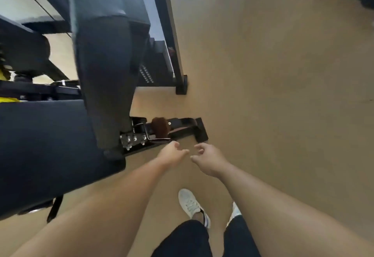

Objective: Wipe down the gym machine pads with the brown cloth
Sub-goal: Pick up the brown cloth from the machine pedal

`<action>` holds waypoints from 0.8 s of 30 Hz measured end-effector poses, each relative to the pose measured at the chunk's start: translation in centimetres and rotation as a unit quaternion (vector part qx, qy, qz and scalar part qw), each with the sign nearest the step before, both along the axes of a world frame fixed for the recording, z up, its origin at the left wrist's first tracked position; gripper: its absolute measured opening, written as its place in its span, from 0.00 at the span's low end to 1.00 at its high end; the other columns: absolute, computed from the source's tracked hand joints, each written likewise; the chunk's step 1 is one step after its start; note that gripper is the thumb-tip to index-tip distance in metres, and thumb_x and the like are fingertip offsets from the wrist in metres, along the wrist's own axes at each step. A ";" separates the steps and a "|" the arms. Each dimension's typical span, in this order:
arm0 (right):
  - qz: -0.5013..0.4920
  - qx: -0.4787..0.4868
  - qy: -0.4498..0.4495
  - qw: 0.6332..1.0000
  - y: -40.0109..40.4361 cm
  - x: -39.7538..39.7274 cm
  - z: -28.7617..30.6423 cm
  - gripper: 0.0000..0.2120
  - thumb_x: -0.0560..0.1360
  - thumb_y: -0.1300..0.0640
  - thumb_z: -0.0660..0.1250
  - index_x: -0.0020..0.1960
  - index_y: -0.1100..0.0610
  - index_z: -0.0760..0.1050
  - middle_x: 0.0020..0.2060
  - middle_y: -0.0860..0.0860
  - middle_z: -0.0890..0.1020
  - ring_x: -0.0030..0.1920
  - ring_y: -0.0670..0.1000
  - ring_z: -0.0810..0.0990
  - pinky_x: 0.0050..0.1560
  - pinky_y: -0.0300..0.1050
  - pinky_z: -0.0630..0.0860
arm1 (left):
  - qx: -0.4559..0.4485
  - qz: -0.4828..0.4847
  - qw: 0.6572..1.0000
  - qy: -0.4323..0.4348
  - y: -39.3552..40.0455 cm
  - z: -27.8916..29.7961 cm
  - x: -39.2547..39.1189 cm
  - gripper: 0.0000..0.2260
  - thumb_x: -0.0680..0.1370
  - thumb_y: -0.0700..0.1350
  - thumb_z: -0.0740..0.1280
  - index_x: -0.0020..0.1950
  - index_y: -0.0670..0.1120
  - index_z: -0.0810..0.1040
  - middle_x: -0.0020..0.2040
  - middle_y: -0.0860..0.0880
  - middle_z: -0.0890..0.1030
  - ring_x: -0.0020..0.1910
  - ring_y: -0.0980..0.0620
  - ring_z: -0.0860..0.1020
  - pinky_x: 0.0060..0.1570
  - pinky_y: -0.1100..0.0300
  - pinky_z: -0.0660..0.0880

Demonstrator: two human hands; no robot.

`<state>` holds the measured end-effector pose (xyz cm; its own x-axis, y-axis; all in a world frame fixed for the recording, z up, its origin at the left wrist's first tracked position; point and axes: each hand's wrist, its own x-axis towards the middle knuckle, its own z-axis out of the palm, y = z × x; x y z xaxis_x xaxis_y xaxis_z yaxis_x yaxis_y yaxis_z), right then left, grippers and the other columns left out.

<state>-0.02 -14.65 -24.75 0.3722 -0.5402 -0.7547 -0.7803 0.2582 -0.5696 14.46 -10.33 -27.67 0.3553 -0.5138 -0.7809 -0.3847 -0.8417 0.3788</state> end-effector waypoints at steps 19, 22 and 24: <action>-0.121 0.129 -0.052 0.983 -4.4 6.2 -31.2 0.17 0.79 0.48 0.67 0.67 0.47 0.77 0.58 0.45 0.81 0.55 0.47 0.79 0.51 0.41 0.75 | -0.080 0.387 0.912 -0.110 -2.4 -32.8 11.8 0.34 0.69 0.60 0.74 0.72 0.47 0.73 0.69 0.47 0.77 0.68 0.46 0.75 0.70 0.49 0.69; -0.113 0.151 -0.024 0.982 -2.2 3.9 -32.1 0.17 0.79 0.47 0.68 0.66 0.46 0.77 0.58 0.44 0.82 0.54 0.45 0.80 0.46 0.37 0.73 | -0.113 0.395 0.906 -0.100 -2.9 -33.1 11.7 0.08 0.77 0.50 0.72 0.49 0.47 0.78 0.50 0.49 0.82 0.51 0.50 0.78 0.49 0.62 0.73; -0.113 0.164 -0.011 0.980 -1.2 2.2 -31.6 0.16 0.79 0.47 0.68 0.66 0.46 0.78 0.58 0.44 0.82 0.55 0.44 0.80 0.47 0.36 0.73 | -0.136 0.435 0.889 -0.043 -3.3 -32.5 10.6 0.06 0.81 0.45 0.68 0.45 0.48 0.74 0.47 0.49 0.82 0.50 0.49 0.79 0.49 0.60 0.75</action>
